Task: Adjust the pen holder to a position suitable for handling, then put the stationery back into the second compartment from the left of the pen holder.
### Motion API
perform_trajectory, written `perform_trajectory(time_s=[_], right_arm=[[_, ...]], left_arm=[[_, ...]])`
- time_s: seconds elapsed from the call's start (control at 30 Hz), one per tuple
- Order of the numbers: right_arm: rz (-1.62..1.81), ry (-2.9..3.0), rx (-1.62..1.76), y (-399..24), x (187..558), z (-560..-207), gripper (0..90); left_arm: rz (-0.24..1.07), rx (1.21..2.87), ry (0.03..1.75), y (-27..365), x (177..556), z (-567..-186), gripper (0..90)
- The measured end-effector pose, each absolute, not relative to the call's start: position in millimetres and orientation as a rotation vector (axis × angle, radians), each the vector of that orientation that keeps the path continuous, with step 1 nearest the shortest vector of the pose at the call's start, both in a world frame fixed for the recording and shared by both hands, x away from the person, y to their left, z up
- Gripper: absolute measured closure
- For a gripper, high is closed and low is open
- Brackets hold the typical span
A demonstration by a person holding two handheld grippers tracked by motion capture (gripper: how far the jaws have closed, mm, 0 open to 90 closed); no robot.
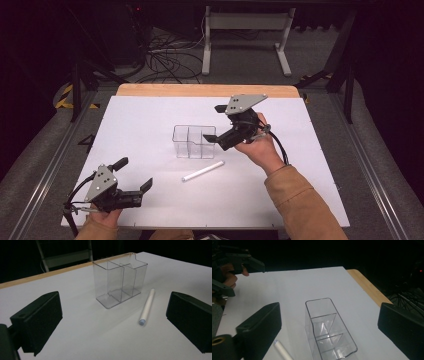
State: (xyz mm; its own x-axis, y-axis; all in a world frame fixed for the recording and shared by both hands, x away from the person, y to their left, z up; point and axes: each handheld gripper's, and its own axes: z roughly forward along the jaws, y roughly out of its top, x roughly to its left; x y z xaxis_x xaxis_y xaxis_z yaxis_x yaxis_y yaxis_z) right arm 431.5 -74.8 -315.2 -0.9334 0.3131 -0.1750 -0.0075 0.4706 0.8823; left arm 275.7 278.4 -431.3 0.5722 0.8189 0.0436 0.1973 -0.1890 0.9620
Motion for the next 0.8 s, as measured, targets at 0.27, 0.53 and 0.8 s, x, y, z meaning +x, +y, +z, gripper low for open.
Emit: perform_trajectory(time_s=[0.27,0.53,0.8], right_arm=[[1.543,2.329,0.284,-97,417,-313,1.5],[1.582,2.293,0.295,-116,406,-318,1.5],[1.604,2.245,0.361,-134,396,-326,1.1]], left_arm=[[0.674,1.7,0.851,275,279,-425,0.5],[0.677,1.731,0.813,267,278,-423,0.7],[0.656,1.731,0.82,264,280,-416,1.1]])
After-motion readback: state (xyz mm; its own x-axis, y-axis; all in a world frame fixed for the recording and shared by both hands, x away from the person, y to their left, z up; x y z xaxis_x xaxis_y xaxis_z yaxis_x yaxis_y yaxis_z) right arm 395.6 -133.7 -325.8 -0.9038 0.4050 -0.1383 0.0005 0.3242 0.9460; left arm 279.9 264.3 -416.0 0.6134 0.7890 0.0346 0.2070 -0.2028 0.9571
